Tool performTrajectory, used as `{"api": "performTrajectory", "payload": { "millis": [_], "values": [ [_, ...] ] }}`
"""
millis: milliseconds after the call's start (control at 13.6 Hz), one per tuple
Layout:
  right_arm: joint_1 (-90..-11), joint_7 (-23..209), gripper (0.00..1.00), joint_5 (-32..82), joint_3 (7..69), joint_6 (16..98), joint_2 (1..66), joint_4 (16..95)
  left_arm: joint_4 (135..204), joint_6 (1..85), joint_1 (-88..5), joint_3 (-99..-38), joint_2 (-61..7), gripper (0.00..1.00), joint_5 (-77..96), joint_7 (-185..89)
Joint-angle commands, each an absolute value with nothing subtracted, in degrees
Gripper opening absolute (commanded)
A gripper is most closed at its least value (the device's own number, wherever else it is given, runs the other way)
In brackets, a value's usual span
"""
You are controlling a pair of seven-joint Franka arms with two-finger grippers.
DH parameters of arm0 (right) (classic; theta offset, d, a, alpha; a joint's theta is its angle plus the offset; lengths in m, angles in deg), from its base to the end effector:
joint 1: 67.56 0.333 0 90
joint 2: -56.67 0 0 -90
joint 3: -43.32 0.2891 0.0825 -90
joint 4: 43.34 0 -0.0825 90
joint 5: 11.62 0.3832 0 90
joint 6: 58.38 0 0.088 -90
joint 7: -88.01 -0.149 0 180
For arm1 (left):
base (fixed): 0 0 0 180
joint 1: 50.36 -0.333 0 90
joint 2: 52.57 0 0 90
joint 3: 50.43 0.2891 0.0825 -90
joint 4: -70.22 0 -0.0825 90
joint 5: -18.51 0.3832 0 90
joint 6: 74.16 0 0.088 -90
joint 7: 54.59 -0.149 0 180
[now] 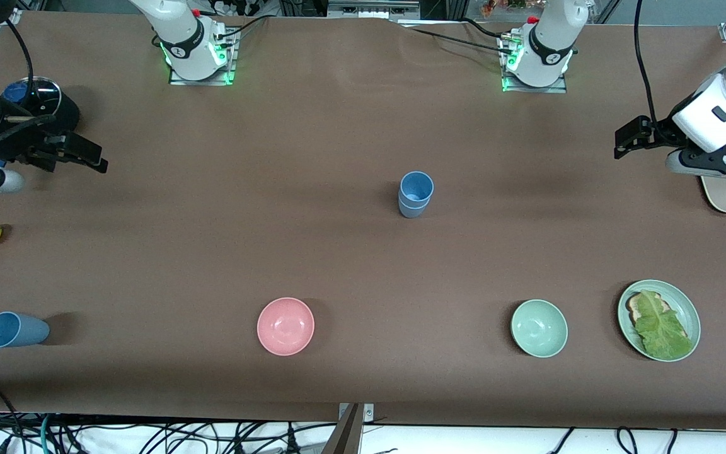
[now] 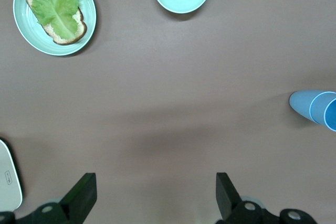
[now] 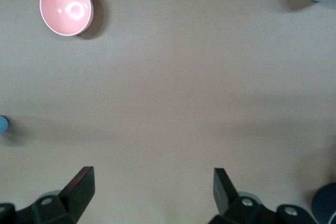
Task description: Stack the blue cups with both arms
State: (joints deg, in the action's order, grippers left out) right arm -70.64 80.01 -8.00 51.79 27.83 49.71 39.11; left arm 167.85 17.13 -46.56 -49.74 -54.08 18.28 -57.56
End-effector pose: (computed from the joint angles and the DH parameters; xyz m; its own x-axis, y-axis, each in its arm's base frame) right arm 0.5755 0.0597 0.5439 0.9970 -0.0412 -0.0650 -0.0459 -0.9963 -0.0726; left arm 0.5390 -0.0298 0.5095 0.9909 -0.1057 -0.0839 -0.1053 -0.9944 0.0087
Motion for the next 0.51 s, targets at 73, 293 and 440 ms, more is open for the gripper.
{"api": "performTrajectory", "payload": {
  "millis": [73, 293, 440],
  "values": [
    [-71.8, 81.2, 1.0, -8.8, 52.9, 28.2, 54.8, 43.8, 167.8, 17.0, -46.5, -49.5, -54.1, 1.0, 18.1, -58.1],
    [-71.7, 81.1, 1.0, -10.1, 53.1, 26.9, 54.8, 43.8, 167.8, 17.0, -46.5, -49.5, -54.1, 1.0, 18.1, -58.1],
    [-71.8, 82.5, 1.0, -12.0, 53.1, 26.8, 54.9, 43.7, 167.7, 17.0, -46.5, -49.5, -54.1, 1.0, 18.1, -58.1]
  ]
}}
